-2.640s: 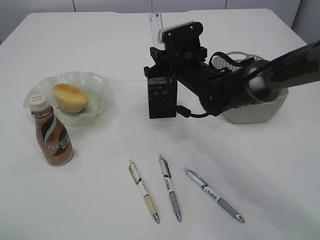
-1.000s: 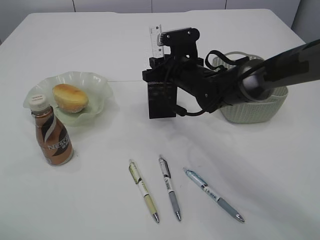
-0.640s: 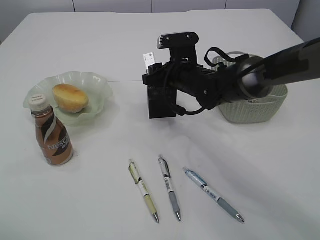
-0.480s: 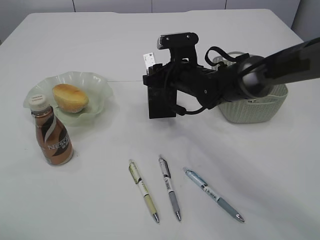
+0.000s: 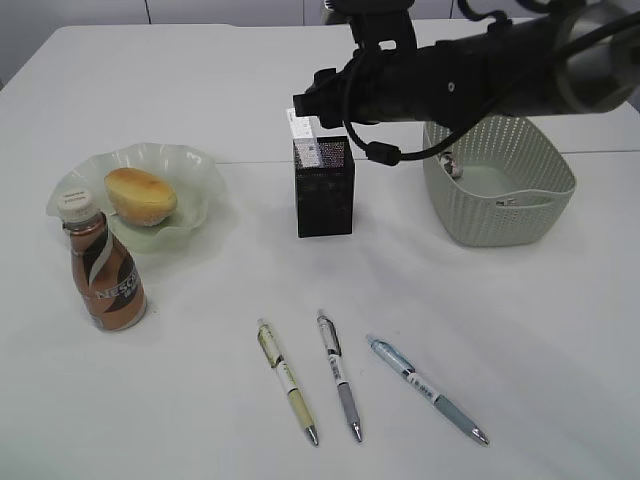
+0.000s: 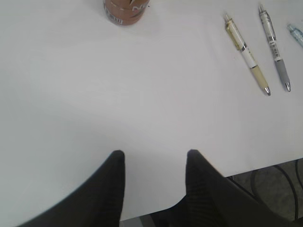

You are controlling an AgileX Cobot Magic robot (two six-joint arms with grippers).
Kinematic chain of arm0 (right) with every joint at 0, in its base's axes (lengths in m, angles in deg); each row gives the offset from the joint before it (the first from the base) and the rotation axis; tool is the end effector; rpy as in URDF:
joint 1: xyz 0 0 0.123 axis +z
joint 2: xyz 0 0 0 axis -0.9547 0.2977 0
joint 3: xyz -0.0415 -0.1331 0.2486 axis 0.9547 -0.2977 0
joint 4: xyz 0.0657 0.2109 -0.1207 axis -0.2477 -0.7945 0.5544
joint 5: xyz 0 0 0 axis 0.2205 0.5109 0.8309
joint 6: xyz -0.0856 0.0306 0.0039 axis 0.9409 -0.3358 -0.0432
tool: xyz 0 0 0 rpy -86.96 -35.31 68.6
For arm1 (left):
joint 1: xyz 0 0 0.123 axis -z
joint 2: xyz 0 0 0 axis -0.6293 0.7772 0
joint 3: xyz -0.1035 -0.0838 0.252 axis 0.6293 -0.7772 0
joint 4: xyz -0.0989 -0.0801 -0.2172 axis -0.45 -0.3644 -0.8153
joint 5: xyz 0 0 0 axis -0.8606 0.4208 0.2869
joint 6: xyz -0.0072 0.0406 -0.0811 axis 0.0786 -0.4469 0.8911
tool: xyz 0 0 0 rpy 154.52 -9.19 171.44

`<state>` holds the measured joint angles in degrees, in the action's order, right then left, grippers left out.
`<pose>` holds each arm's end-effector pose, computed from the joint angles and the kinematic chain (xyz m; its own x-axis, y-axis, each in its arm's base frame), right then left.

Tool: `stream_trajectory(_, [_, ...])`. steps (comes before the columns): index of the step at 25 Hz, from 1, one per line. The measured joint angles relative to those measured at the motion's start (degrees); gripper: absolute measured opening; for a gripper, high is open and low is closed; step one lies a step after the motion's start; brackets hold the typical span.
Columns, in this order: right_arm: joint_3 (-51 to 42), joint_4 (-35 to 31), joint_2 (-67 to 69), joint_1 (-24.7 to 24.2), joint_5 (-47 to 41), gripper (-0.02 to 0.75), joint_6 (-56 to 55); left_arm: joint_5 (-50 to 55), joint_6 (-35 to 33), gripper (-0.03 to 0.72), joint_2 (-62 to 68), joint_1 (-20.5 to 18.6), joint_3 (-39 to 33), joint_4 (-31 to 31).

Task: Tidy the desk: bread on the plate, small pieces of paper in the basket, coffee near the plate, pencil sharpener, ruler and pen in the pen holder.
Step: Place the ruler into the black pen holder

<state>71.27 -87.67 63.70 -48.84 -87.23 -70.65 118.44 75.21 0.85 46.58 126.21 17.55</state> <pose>0.4383 0.1937 0.2307 -0.3883 -0.1222 -0.9134 -0.3864 0.9214 0.0410 0.1557 -0.0383 0.3180 -0.9185 -0.0321 -0.3942 0.0680 0.9691 -0.2373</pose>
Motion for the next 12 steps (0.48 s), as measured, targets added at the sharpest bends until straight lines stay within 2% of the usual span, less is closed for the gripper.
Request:
stream_trajectory(9, [0.00, 1.03, -10.87, 0.00, -38.19, 0.427, 0.00, 0.89, 0.00, 0.308, 0.00, 0.00, 0.00, 0.00])
stream_trajectory(12, [0.09, 1.03, -13.61, 0.00, -48.45, 0.427, 0.00, 2.59, 0.00, 0.308, 0.00, 0.00, 0.00, 0.29])
